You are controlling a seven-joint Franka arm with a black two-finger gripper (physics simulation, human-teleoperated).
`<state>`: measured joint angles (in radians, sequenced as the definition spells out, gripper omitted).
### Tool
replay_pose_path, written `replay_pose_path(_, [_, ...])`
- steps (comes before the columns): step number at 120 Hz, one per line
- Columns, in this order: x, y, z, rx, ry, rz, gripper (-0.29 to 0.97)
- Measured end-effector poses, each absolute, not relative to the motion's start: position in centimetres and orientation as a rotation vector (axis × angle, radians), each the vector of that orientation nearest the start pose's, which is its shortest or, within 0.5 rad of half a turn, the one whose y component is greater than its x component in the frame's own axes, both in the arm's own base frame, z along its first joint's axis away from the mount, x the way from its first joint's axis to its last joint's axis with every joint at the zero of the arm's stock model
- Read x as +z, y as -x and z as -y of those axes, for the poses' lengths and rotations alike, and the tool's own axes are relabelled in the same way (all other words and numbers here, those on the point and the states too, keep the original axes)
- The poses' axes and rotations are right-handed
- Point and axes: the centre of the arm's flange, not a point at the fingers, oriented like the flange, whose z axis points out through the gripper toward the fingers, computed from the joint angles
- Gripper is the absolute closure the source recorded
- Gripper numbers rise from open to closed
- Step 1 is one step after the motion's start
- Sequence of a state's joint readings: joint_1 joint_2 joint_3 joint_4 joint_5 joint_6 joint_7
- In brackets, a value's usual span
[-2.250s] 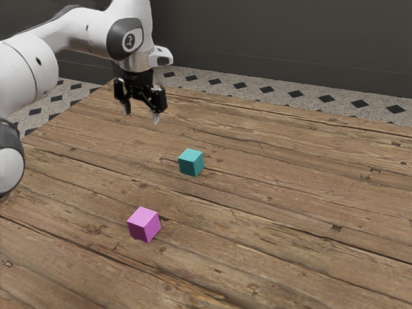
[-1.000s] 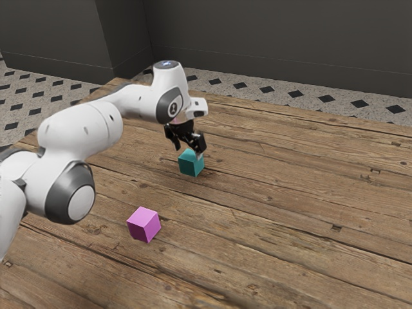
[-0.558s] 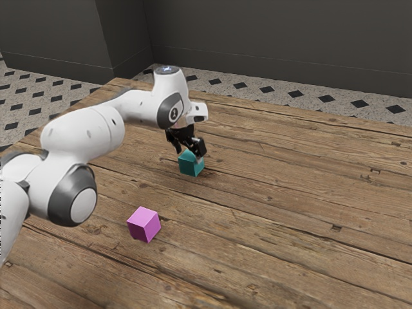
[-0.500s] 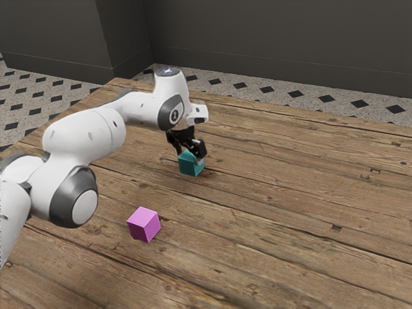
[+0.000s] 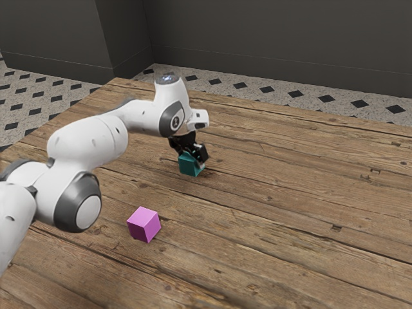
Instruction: Pick up the blue block with one arm, and put the blue block on the pink block with one arm
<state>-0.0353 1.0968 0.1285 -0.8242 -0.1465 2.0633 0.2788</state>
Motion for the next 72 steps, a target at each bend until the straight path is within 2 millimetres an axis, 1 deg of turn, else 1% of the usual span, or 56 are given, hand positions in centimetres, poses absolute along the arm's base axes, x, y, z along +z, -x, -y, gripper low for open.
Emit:
replay_pose_path(21, [25.89,-81.17,-2.03,-0.260,3.115,-0.324,0.01])
replay_pose_path(52, [25.91,-81.18,-2.03,-0.267,3.127,-0.325,0.23])
replay_pose_path(72, [25.99,-81.18,-2.12,-0.269,3.124,-0.327,0.25])
